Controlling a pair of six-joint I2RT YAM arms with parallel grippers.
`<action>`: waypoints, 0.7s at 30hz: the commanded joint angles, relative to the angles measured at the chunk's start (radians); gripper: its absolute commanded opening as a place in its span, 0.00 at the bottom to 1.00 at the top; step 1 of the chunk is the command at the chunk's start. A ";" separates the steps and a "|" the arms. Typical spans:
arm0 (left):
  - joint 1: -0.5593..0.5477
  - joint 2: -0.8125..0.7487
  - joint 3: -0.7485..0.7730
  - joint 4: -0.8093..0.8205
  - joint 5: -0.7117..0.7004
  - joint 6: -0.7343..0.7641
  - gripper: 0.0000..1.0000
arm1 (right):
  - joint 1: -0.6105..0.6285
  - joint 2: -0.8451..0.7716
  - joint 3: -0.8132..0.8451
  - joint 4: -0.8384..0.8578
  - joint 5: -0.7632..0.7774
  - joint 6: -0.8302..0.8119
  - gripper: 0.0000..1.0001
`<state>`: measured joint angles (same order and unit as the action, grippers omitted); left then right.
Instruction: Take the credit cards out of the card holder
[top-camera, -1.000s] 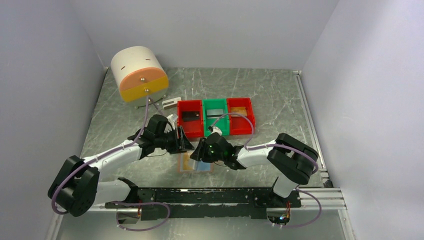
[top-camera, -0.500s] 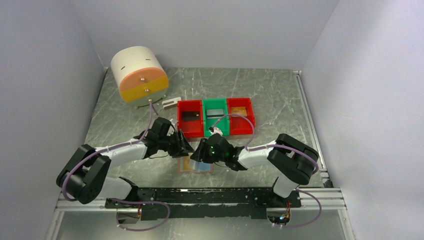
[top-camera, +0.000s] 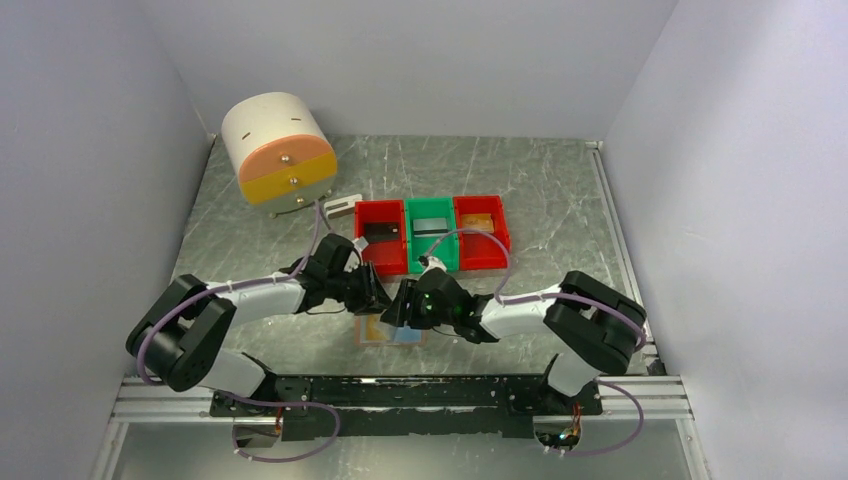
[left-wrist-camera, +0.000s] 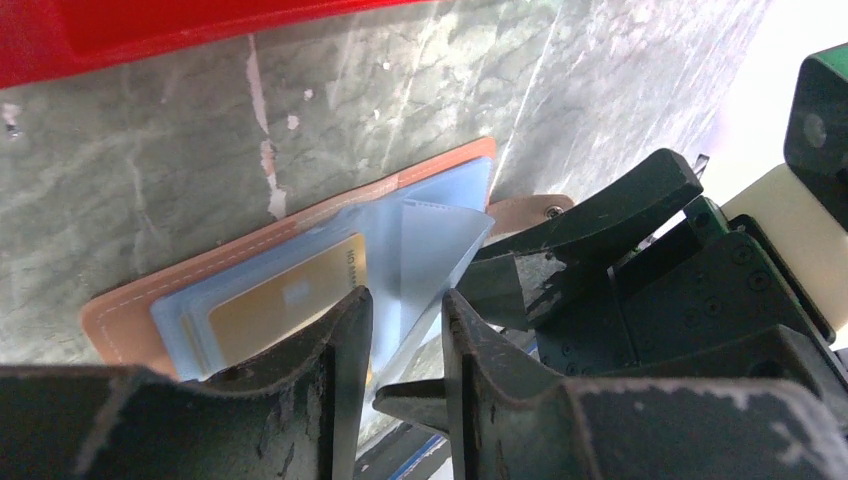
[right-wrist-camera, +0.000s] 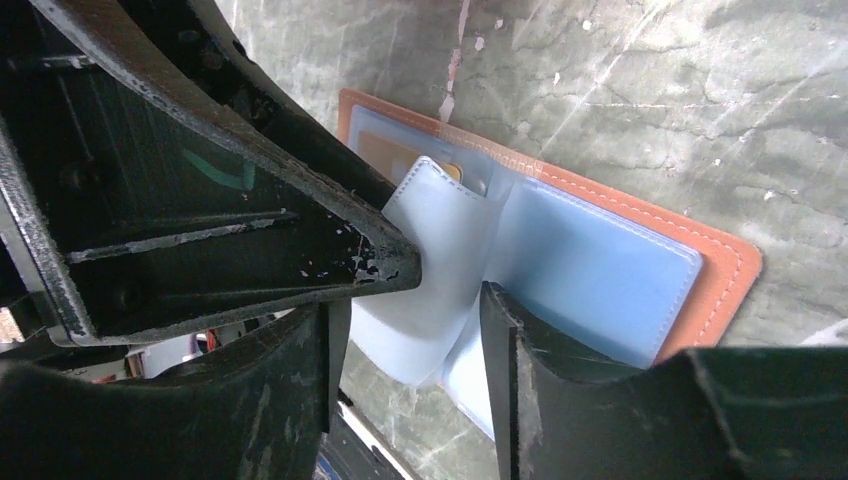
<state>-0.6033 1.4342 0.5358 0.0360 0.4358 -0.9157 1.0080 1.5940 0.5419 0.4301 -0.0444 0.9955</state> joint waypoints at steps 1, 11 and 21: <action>-0.024 0.014 0.027 0.007 0.048 0.019 0.37 | -0.003 -0.056 -0.008 -0.062 0.035 -0.015 0.56; -0.067 0.041 0.075 0.031 0.102 0.039 0.34 | -0.003 -0.272 -0.050 -0.235 0.220 -0.006 0.62; -0.150 0.168 0.156 0.021 0.110 0.057 0.42 | -0.002 -0.517 -0.077 -0.368 0.407 -0.014 0.64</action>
<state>-0.7059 1.5448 0.6651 0.0814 0.4950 -0.8864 1.0115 1.1507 0.4732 0.0826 0.2134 0.9749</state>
